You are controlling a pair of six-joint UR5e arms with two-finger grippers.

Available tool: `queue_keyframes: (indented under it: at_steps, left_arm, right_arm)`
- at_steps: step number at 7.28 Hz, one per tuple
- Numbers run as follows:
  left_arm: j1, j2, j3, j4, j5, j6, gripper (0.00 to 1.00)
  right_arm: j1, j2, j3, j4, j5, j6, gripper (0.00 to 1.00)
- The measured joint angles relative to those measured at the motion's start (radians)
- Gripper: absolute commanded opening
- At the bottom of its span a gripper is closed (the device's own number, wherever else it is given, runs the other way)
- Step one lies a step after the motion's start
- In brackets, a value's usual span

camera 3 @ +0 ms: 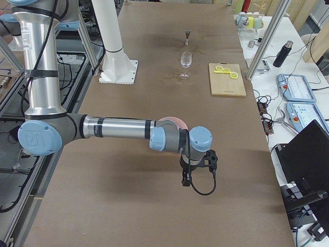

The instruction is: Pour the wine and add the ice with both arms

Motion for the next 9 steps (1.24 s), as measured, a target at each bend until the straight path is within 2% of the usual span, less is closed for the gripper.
queue_keyframes:
  at_steps: [3,6,9]
  left_arm:
    - [0.0,0.009,0.053,-0.061,-0.001,-0.01,0.98]
    - [-0.001,0.008,0.028,-0.067,-0.001,-0.066,0.98]
    - [-0.001,0.004,0.02,-0.067,-0.001,-0.075,0.98]
  right_arm:
    - [0.053,-0.002,0.039,-0.015,0.027,0.004,1.0]
    - [0.06,-0.004,0.161,-0.159,0.017,0.006,1.0]
    - [0.059,-0.011,0.177,-0.184,0.011,0.006,1.0]
